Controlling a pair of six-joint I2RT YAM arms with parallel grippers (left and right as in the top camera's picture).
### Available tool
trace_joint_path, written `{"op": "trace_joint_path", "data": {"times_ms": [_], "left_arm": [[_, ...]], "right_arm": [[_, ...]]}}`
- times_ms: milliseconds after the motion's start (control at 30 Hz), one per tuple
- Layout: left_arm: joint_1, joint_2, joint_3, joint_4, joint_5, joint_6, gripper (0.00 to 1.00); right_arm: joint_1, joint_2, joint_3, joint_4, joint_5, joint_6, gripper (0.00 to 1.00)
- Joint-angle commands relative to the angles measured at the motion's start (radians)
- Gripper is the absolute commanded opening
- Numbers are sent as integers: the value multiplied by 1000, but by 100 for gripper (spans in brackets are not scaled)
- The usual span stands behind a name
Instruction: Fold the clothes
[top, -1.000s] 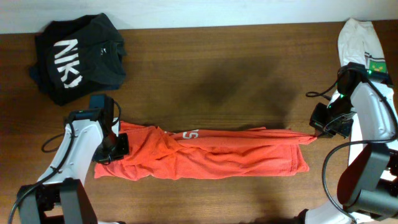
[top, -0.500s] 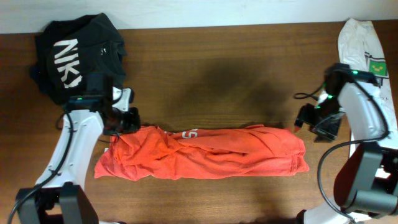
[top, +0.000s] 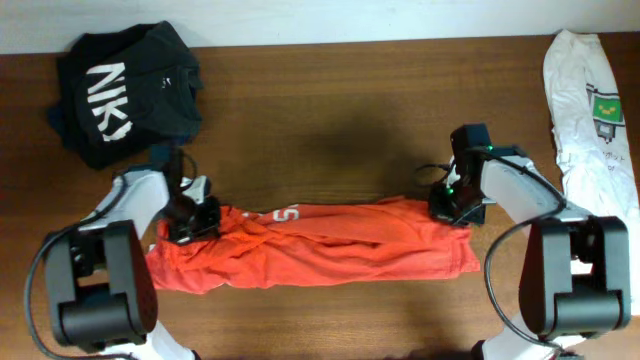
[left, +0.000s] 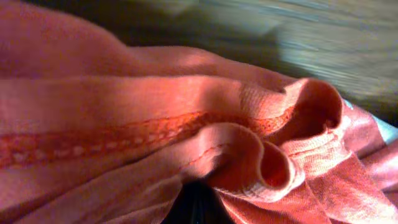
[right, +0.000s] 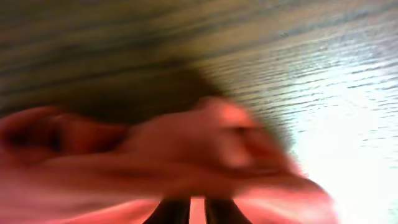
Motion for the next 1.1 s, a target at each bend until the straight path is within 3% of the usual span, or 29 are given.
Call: {"op": "trace_joint_path", "data": {"times_ms": [0, 100, 233, 267, 300, 333, 367, 400, 433, 467, 633, 700, 800, 933, 1000, 1033, 1067], "left_arm": [[100, 56, -58, 21, -236, -32, 1], [142, 51, -22, -10, -256, -32, 1], [127, -47, 118, -140, -253, -31, 1], [116, -85, 144, -159, -253, -31, 1], [107, -124, 166, -175, -253, -32, 11], [101, -152, 172, -178, -253, -31, 41], [99, -176, 172, -178, -253, -32, 84], [99, -185, 172, -179, -253, -31, 99], [99, -185, 172, -179, -253, -32, 99], [99, -185, 171, -179, -253, -32, 99], [100, -185, 169, -179, -185, -32, 99], [100, -185, 169, -179, -185, -32, 99], [100, -185, 169, -179, -184, -32, 99], [100, -185, 169, -177, -181, -32, 99], [100, -185, 169, -177, -182, -32, 99], [100, -185, 169, -178, -182, -32, 99], [100, -185, 169, -179, -182, -32, 99]], "right_arm": [[-25, 50, -15, 32, 9, 8, 6], [-74, 48, 40, -35, 64, 35, 4], [-121, 47, 370, -343, 66, 2, 4], [-121, 47, 461, -417, 66, -20, 8], [-120, 47, 529, -473, 70, -23, 39], [-121, 47, 575, -509, 69, -23, 59], [-121, 47, 588, -522, 69, -38, 77], [-121, 48, 578, -524, 64, -69, 88], [-121, 48, 549, -516, 37, -92, 96], [-121, 48, 513, -500, -8, -131, 99], [-121, 48, 217, -286, -293, -306, 99], [-120, 48, 62, -164, -383, -315, 99], [-117, 48, -2, -118, -431, -315, 99], [-65, 48, -70, -95, -432, -314, 73], [-46, 48, -70, -87, -432, -283, 43], [-39, 48, -70, -79, -431, -269, 17], [-40, 48, -69, -72, -420, -251, 4]]}}
